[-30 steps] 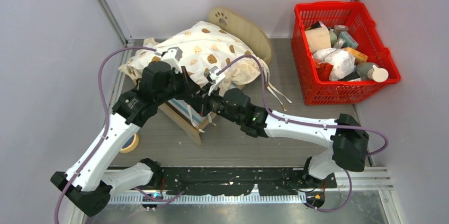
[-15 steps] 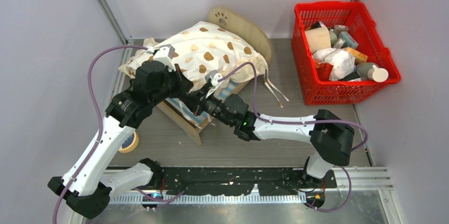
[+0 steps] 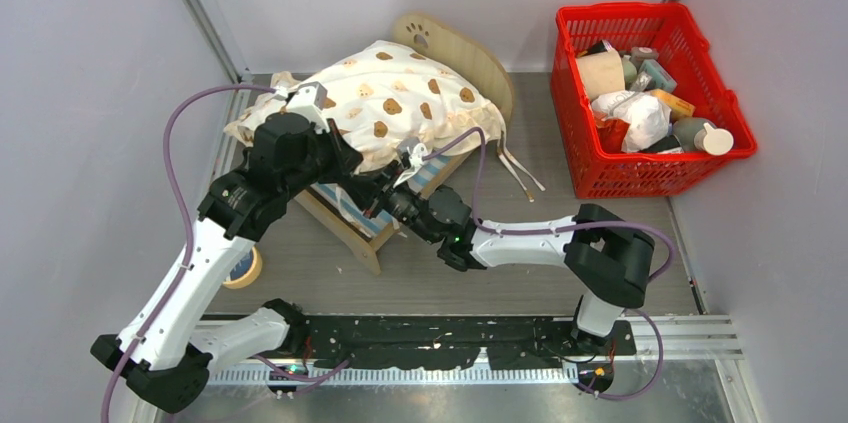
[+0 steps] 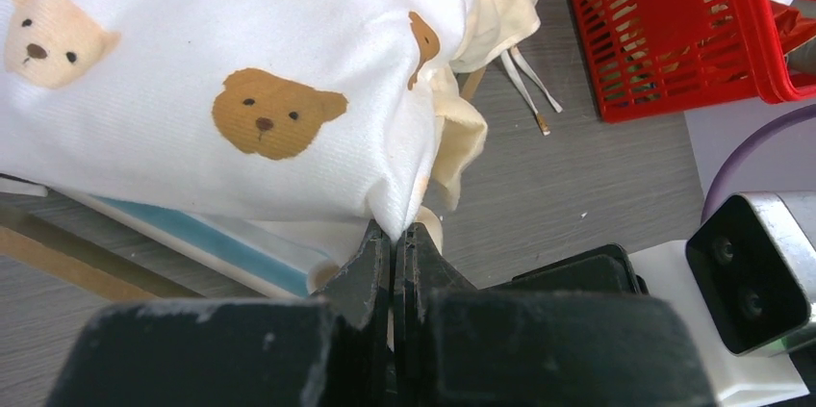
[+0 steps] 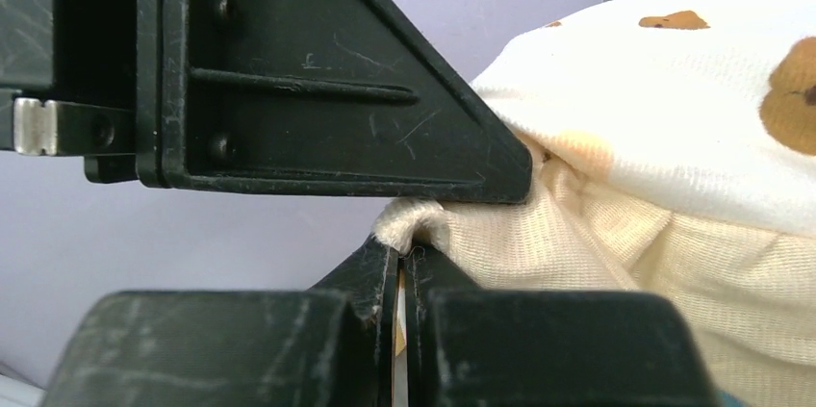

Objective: Set up the pet bed

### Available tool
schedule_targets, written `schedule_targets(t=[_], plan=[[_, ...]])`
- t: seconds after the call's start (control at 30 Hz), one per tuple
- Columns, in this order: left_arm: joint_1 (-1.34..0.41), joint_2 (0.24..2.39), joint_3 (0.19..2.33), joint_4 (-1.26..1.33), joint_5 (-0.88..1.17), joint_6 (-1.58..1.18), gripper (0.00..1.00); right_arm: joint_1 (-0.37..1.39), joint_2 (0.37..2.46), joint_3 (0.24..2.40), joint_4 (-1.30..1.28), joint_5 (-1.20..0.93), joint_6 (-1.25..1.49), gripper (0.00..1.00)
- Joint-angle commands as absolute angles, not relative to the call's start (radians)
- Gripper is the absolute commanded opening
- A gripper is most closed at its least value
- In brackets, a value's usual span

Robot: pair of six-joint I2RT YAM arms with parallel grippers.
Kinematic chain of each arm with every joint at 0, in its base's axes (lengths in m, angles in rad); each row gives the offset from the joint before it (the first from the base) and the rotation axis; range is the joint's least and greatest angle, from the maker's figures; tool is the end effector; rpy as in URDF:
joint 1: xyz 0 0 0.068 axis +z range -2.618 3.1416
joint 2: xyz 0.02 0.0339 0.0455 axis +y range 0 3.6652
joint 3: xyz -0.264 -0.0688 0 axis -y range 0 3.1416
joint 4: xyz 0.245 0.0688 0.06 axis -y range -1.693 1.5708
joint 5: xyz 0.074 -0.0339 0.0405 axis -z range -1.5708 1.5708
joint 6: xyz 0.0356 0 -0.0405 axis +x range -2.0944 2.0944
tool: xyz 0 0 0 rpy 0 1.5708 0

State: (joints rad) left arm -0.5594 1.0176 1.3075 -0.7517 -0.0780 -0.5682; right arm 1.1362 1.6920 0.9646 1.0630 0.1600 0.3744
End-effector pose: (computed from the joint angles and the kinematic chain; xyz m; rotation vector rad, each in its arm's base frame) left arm 0.1684 -0.1022 0.4169 -0.0597 2.0886 -0.6224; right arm 0.1642 0.3403 0.2934 -0.3539 1.2861 1.2018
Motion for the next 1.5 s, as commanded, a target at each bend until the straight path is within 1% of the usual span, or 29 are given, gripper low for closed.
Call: schedule_targets(t=[0.0,0.23,0.4,0.6,0.77,0.8,0.93,1.0,1.03,1.07,1.1,1.13,1.17,1.2,1.23,1.3,1.33,1.43,1.47], plan=[[-0.552,1.005,1.341,-0.724,-0.073,-0.561,0.0,1.135,1.712,0.958,1.195,0.205,0.417,0.05],[-0.544,1.003,1.347,-0.723,-0.06,-0.549,0.0,1.136,1.728,0.97,1.199,0.205,0.434,0.05],[-0.544,1.018,1.303,-0.692,0.033,-0.572,0.0,1.152,1.694,0.857,1.171,0.245,0.484,0.05],[-0.545,1.027,1.257,-0.666,0.038,-0.576,0.0,1.157,1.635,0.776,1.094,0.268,0.555,0.05],[-0.544,1.035,1.242,-0.677,0.009,-0.55,0.0,1.168,1.593,0.833,0.859,0.279,0.522,0.05],[-0.544,1.037,1.236,-0.679,-0.015,-0.544,0.0,1.169,1.594,0.866,0.772,0.28,0.52,0.05],[-0.545,1.036,1.19,-0.685,-0.049,-0.529,0.0,1.176,1.619,0.905,0.616,0.272,0.531,0.06],[-0.544,1.028,1.146,-0.683,-0.052,-0.531,0.0,1.183,1.62,0.914,0.537,0.277,0.529,0.12],[-0.544,1.025,1.123,-0.68,-0.053,-0.534,0.0,1.184,1.616,0.921,0.477,0.284,0.528,0.19],[-0.545,1.021,1.1,-0.68,-0.055,-0.541,0.0,1.185,1.598,0.921,0.454,0.293,0.521,0.22],[-0.543,1.019,1.077,-0.68,-0.055,-0.549,0.0,1.185,1.584,0.915,0.411,0.295,0.517,0.3],[-0.544,1.014,1.051,-0.679,-0.051,-0.556,0.0,1.185,1.55,0.912,0.39,0.296,0.498,0.34],[-0.544,1.012,1.028,-0.674,-0.045,-0.564,0.0,1.186,1.529,0.903,0.341,0.293,0.489,0.41],[-0.544,1.008,1.006,-0.669,-0.035,-0.569,0.0,1.184,1.486,0.899,0.316,0.286,0.471,0.45],[-0.544,1.005,0.988,-0.664,-0.025,-0.572,0.0,1.185,1.465,0.89,0.266,0.281,0.463,0.51],[-0.545,1.003,0.968,-0.672,-0.019,-0.577,0.0,1.186,1.403,0.859,0.213,0.27,0.458,0.57],[-0.544,1.001,0.965,-0.683,-0.023,-0.575,0.01,1.186,1.361,0.844,0.205,0.256,0.458,0.58],[-0.544,0.993,0.967,-0.711,-0.043,-0.566,0.1,1.186,1.282,0.733,0.233,0.238,0.474,0.6],[-0.546,0.986,0.97,-0.716,-0.047,-0.563,0.17,1.186,1.275,0.69,0.247,0.236,0.489,0.59]])
